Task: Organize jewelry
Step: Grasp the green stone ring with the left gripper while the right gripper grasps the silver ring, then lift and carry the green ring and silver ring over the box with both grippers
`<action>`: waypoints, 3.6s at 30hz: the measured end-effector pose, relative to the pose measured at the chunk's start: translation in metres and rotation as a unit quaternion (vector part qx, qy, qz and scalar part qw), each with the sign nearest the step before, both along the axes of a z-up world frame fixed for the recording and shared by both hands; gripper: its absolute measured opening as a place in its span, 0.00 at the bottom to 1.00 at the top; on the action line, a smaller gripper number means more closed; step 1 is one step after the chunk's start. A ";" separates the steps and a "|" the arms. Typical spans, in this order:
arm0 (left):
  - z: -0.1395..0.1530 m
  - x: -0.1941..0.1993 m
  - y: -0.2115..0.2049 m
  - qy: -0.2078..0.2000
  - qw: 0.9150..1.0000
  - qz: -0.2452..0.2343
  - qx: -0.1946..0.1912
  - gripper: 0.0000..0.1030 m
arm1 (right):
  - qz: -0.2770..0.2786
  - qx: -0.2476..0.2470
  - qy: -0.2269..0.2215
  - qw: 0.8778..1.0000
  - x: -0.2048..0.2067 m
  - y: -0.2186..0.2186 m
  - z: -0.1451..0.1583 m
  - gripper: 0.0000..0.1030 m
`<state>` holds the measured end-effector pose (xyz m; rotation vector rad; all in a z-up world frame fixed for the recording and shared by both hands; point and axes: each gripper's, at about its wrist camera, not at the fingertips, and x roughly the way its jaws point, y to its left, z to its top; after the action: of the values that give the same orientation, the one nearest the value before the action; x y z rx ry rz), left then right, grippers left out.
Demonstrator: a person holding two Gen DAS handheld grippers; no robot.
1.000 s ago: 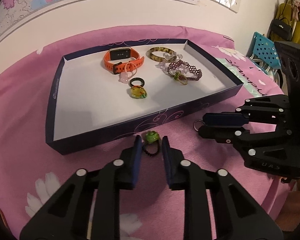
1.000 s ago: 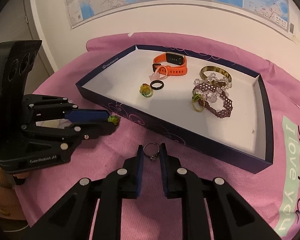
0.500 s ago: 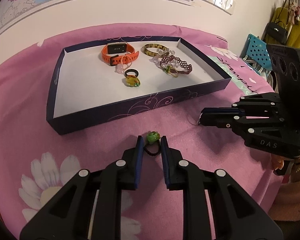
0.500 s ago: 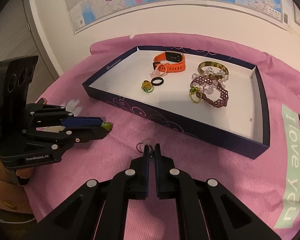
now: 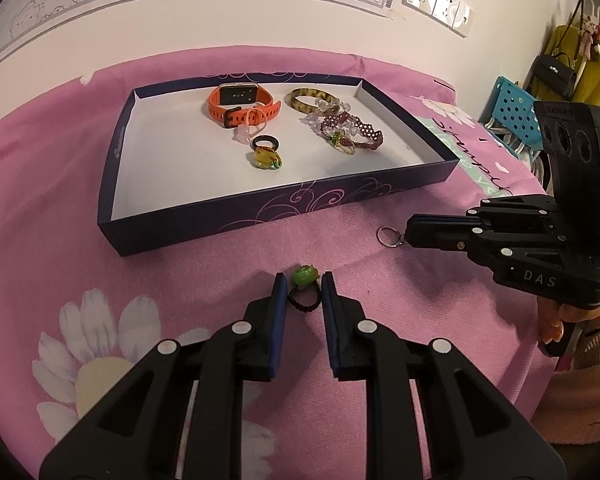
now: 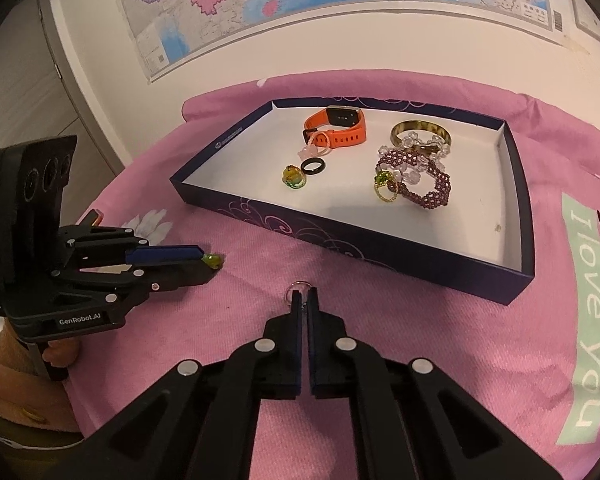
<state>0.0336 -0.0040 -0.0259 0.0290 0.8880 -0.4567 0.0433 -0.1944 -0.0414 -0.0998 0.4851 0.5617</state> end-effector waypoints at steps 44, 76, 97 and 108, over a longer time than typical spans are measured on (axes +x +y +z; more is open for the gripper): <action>0.020 -0.009 -0.002 -0.027 0.999 0.005 -0.016 0.17 | 0.001 0.006 -0.041 0.999 -0.012 -0.003 0.018 0.08; 0.063 0.001 -0.012 -0.087 0.996 0.000 -0.012 0.17 | -0.007 0.010 -0.076 0.997 -0.010 -0.009 0.044 0.08; 0.068 0.028 -0.021 -0.093 0.996 0.011 0.001 0.17 | -0.016 0.010 -0.075 0.997 0.012 -0.011 0.054 0.08; 0.061 0.045 -0.022 -0.085 0.996 0.023 0.003 0.17 | -0.017 0.007 -0.061 0.998 0.027 -0.009 0.054 0.08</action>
<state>0.0785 -0.0260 0.0356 0.0519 0.7213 -0.4029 0.0707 -0.2030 0.0121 -0.1114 0.3630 0.5216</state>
